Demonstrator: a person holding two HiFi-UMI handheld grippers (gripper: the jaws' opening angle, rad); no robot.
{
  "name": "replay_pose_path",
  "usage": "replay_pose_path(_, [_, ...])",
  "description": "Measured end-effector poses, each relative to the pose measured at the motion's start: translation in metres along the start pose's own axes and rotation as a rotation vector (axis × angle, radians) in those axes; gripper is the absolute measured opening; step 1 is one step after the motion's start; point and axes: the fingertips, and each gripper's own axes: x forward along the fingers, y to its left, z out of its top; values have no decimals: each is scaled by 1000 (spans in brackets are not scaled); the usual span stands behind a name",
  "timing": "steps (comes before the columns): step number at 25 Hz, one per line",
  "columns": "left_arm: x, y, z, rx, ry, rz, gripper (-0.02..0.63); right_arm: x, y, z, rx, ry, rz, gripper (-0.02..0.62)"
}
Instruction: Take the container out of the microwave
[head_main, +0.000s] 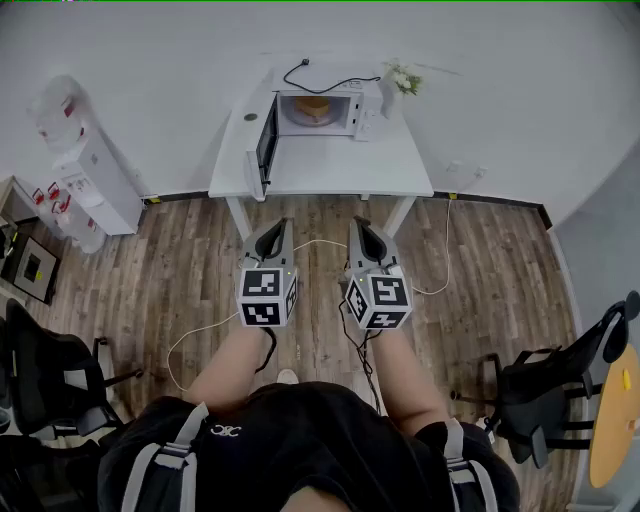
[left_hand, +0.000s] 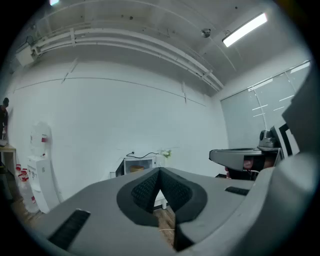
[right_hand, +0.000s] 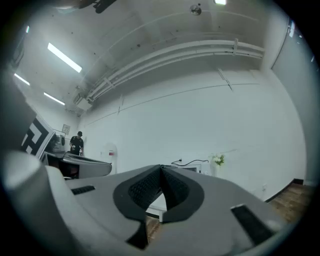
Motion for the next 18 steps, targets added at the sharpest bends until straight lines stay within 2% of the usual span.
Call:
replay_pose_path(8, [-1, -14, 2, 23, 0, -8, 12, -8, -7, -2, 23, 3, -11, 3])
replay_pose_path(18, [12, 24, -13, 52, 25, -57, 12, 24, 15, -19, 42, 15, -46, 3])
